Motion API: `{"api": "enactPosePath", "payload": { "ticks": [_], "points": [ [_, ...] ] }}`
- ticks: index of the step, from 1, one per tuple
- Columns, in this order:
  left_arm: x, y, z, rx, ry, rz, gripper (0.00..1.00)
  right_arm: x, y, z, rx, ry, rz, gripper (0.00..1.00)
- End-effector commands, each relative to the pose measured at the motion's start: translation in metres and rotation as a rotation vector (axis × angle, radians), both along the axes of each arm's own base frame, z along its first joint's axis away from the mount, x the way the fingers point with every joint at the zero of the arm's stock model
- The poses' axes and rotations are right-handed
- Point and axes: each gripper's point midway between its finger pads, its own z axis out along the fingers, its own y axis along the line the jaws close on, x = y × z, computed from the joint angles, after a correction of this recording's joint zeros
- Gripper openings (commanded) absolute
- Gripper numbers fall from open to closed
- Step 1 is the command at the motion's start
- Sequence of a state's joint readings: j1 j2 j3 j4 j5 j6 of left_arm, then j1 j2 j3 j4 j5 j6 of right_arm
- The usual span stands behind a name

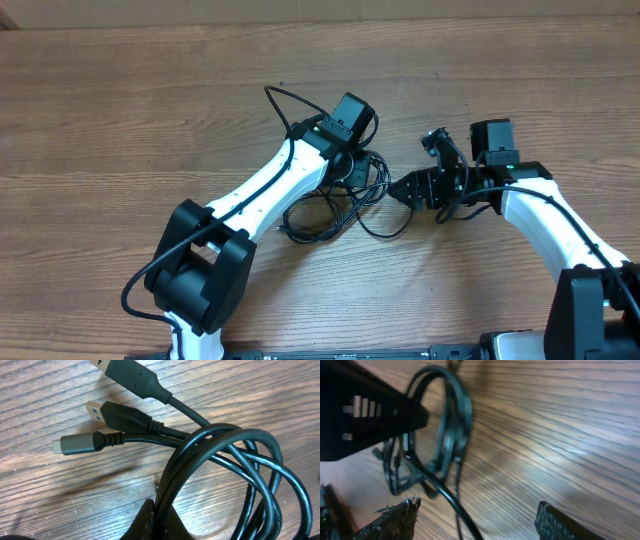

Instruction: Untangle cables

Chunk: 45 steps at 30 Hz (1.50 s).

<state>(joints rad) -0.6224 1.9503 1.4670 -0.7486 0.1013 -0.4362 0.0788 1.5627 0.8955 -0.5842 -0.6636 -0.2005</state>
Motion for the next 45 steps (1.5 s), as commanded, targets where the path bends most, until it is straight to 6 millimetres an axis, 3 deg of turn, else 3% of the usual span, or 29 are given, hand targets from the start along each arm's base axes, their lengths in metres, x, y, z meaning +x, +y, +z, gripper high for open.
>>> {"api": "enactPosePath", "payload": {
  "ticks": [1,7,14,30,34,38,45],
  "points": [
    [0.002,-0.009,0.021,-0.039,-0.037,-0.033,0.04,-0.006,0.019,0.006,0.059,-0.014,0.067,0.72],
    [0.001,-0.009,0.020,-0.043,-0.025,-0.017,0.04,-0.008,0.030,0.008,0.068,-0.028,0.098,0.66],
    [-0.003,-0.013,0.020,-0.051,-0.013,-0.015,0.04,-0.005,0.030,0.009,0.069,-0.043,0.098,0.46],
    [-0.009,-0.028,0.024,-0.114,0.004,-0.046,0.04,-0.006,0.030,0.009,0.075,-0.021,0.080,0.41],
    [-0.007,-0.031,0.026,-0.125,-0.004,-0.048,0.04,-0.007,0.030,0.008,0.073,-0.014,0.079,0.26],
    [-0.006,-0.031,0.026,-0.126,-0.007,-0.047,0.04,-0.009,0.028,0.005,0.056,0.000,0.072,0.04],
    [0.000,-0.019,0.023,-0.084,-0.010,0.058,0.04,-0.014,0.027,0.003,0.053,0.026,0.071,0.04]
  ]
}}
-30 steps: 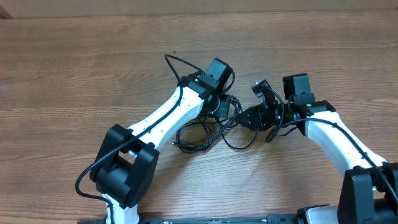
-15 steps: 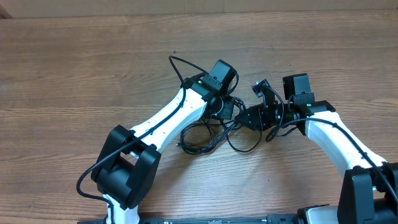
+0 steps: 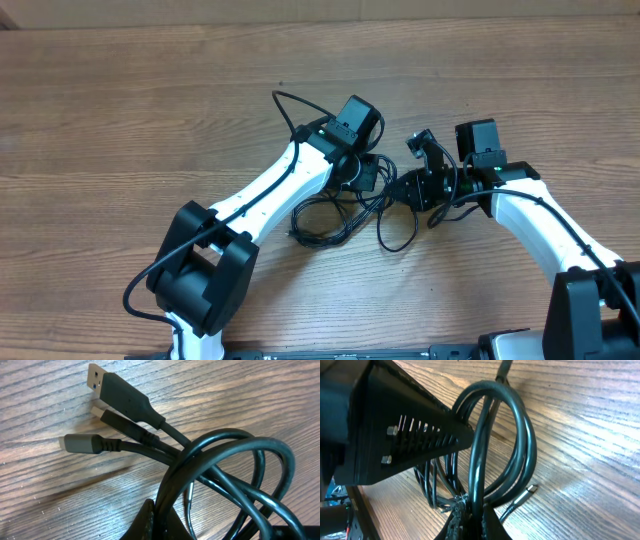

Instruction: Untangle cables

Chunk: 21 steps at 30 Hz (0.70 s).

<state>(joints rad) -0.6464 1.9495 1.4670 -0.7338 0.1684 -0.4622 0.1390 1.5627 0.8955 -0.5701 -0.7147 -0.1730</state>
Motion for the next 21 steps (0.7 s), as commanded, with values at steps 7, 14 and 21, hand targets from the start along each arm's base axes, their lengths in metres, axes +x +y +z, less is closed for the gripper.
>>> {"api": "enactPosePath", "payload": {
  "ticks": [7,14,21],
  "points": [
    [0.021,0.044,0.011,0.079,0.007,0.421,0.04,-0.015,0.004,-0.003,0.024,0.064,0.027,0.04],
    [0.030,0.081,0.008,0.076,0.089,0.698,0.04,-0.019,0.018,0.013,0.131,0.036,0.090,0.04],
    [0.022,0.112,0.003,0.123,0.155,0.952,0.05,-0.018,0.017,0.012,0.124,0.039,0.082,0.04]
  ]
}}
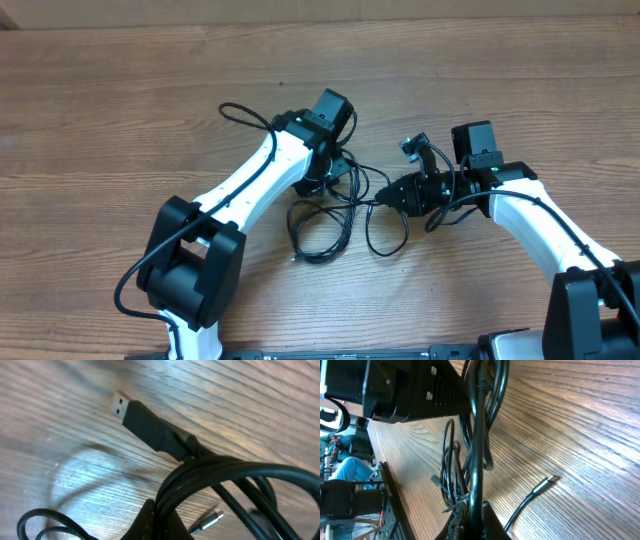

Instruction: Untangle cables

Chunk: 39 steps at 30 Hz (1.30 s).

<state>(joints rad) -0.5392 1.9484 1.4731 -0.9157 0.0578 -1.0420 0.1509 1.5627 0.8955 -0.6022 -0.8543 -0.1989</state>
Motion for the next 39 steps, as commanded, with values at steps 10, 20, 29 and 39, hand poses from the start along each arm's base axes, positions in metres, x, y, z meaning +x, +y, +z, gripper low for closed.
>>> {"api": "enactPosePath", "payload": {
  "ticks": [10,20,29,39],
  "points": [
    [-0.003,0.057,0.011,0.123,0.039,0.583,0.04,0.005,-0.015,-0.017,-0.100,0.057,-0.091,0.04],
    [0.015,0.031,0.014,0.086,-0.061,-0.102,0.04,0.013,-0.015,-0.016,-0.106,0.013,-0.095,1.00],
    [0.008,-0.005,0.019,-0.063,-0.102,-0.532,0.04,0.024,-0.014,-0.011,-0.094,-0.045,-0.098,1.00],
    [0.004,-0.055,0.035,-0.251,-0.189,-0.670,0.04,0.017,0.006,-0.010,-0.099,-0.072,-0.038,0.95]
  ]
}}
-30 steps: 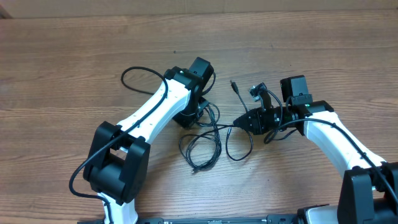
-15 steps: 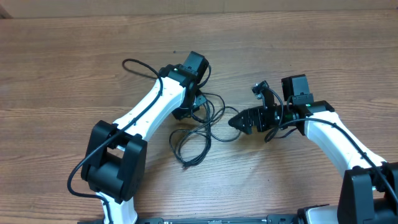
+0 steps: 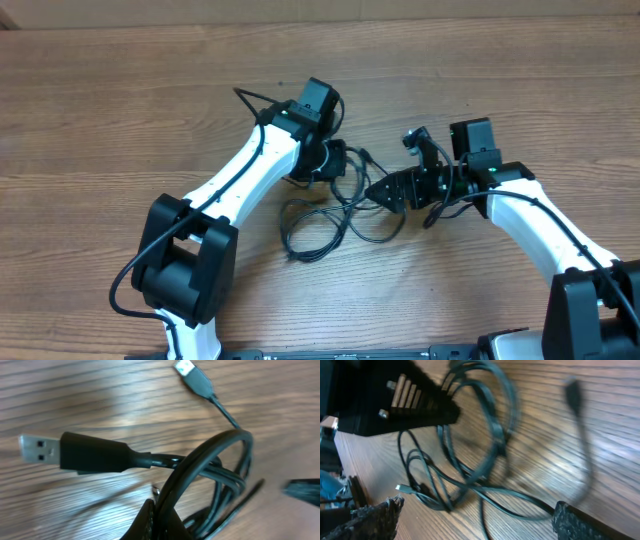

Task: Untangle cables
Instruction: 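Hold the cables with both grippers and pull the strands apart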

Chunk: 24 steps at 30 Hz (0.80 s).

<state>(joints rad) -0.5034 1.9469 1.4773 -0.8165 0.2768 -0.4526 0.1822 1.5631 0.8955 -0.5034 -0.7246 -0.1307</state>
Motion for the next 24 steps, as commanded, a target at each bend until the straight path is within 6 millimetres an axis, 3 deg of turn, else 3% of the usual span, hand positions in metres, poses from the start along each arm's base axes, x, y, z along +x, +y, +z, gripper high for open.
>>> {"api": "enactPosePath", "payload": {
  "ticks": [1,8,19,24],
  "points": [
    [-0.006,-0.026,0.021,-0.095,-0.036,-0.096,0.04,-0.004,0.009,-0.004,-0.019,-0.010,0.027,0.94],
    [-0.011,-0.039,0.028,-0.173,-0.023,-0.134,0.04,0.000,0.006,-0.013,-0.103,-0.034,0.012,0.86],
    [-0.013,-0.038,0.027,-0.165,-0.027,-0.163,0.04,0.015,-0.016,-0.025,-0.247,-0.079,-0.065,0.85],
    [-0.016,-0.042,0.029,-0.189,-0.016,-0.171,0.04,0.021,-0.014,-0.022,-0.240,-0.107,-0.069,0.74]
  ]
}}
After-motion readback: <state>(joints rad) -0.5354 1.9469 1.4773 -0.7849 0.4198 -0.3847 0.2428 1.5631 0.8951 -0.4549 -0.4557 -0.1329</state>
